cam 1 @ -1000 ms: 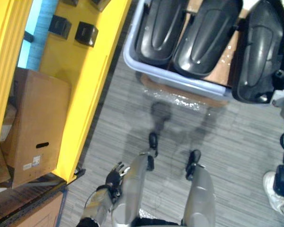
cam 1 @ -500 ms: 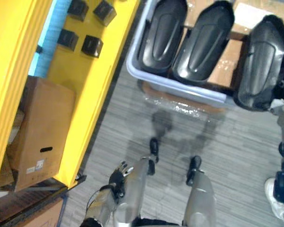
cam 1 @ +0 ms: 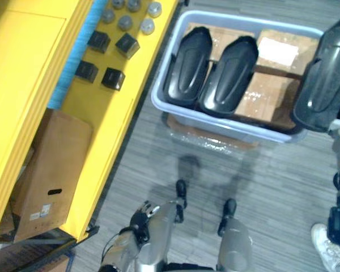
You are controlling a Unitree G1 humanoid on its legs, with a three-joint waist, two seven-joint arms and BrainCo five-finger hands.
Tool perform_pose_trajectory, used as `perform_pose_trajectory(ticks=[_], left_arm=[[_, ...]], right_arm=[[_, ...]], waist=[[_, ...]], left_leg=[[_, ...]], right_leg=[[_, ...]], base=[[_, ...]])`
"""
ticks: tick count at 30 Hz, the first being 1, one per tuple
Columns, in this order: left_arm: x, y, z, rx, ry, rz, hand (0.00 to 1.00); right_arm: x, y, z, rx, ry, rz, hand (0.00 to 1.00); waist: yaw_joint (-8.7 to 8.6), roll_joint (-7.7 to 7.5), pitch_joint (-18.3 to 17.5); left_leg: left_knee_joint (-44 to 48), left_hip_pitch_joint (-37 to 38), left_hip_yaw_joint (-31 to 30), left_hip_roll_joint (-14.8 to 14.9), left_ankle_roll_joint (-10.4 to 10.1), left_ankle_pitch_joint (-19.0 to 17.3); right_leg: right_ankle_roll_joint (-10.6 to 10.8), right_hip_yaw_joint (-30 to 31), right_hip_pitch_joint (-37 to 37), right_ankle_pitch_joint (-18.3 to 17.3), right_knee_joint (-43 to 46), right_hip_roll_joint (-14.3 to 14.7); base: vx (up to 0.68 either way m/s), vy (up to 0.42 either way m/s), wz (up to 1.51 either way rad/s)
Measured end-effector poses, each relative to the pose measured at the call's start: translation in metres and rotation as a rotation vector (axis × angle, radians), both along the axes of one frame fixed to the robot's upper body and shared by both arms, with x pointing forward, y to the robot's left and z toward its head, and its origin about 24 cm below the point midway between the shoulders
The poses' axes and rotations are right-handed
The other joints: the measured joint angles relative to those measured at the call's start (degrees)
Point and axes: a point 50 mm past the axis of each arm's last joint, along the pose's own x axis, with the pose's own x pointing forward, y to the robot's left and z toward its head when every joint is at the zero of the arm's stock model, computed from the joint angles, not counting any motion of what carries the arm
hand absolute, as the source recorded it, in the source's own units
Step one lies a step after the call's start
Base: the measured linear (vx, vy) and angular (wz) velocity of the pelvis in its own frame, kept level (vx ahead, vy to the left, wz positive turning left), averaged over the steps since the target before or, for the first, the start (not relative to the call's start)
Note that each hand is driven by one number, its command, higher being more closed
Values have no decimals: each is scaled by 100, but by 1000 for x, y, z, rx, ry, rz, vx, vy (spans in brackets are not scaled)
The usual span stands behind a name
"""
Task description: Walk over and take plastic housings, then place them on the shelf
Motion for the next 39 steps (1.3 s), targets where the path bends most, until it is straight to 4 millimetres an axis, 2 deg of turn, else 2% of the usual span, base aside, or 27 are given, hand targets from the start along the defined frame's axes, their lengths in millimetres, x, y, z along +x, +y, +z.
perform_pose_trajectory(ticks=[2,3,4,7,9,12,16,19,21,25,30,34,39], left_arm=[[11,-4,32,1,-164,-37,0],[14,-6,42,-3,-209,-46,0],[22,-11,61,-3,-297,-69,0],[41,-27,108,8,-476,-180,0],[52,-40,128,44,-551,-295,0],[70,-50,149,132,-600,-452,0],[93,-51,171,312,-672,-547,0],[111,-50,184,360,-672,-584,0],[117,-50,184,335,-631,-590,0],[120,-47,160,294,-463,-603,0],[117,-42,134,240,-269,-599,0],[102,-43,103,114,-58,-595,0],[86,-60,85,-66,72,-523,0]], right_arm=[[-12,7,-14,-22,-36,4,100],[-14,10,-18,-25,-41,9,100],[-19,16,-27,-34,-44,23,100],[-33,38,-54,-69,-9,69,100],[-39,48,-66,-91,29,106,100],[-33,62,-64,-170,71,208,100],[-25,81,-59,-273,107,351,100],[-19,94,-60,-333,145,455,100],[-16,102,-59,-363,154,514,100],[-6,125,-54,-404,138,652,100],[-3,134,-63,-377,162,709,100],[-1,137,-73,-366,203,737,100],[0,145,-77,-356,200,767,100]], waist=[[-29,-243,-77],[-55,-302,-115],[-116,-409,-245],[-190,-583,-678],[-269,-610,-945],[-359,-596,-1125],[-445,-622,-1351],[-466,-638,-1498],[-469,-652,-1596],[-484,-675,-1722],[-459,-693,-1733],[-460,-739,-1787],[-423,-845,-1907]], left_leg=[[-321,286,-9,-10,-42,113],[-408,356,-19,-19,-51,146],[-614,485,-44,-45,-66,220],[-1037,792,-38,-101,-77,310],[-1196,977,-35,-126,-79,312],[-1358,1229,13,-127,-82,315],[-1418,1373,141,-102,-80,309],[-1419,1510,172,-80,-78,308],[-1423,1552,204,-61,-80,307],[-1440,1608,307,-50,-100,324],[-1471,1624,298,4,-183,442],[-1474,1604,284,24,-195,506],[-1473,1527,270,9,-192,520]], right_leg=[[-10,-51,258,47,-163,38],[-12,-73,311,53,-210,42],[-11,-118,397,54,-286,43],[2,-138,594,64,-476,40],[0,-138,747,91,-568,35],[22,-125,907,155,-629,44],[-7,-47,994,242,-723,63],[-51,45,1138,328,-819,90],[-52,71,1174,354,-860,107],[-55,177,1185,348,-933,115],[-145,165,1185,274,-935,164],[-145,169,1166,286,-926,160],[-162,164,1156,352,-1033,160]], base=[[97,-69,2],[97,-61,9],[96,-44,7],[139,-27,1],[113,1,-1],[91,9,-9],[49,9,-16],[6,1,-11],[-46,-4,-14],[-110,-6,-16],[-138,-19,1],[-77,5,1],[-7,4,1]])
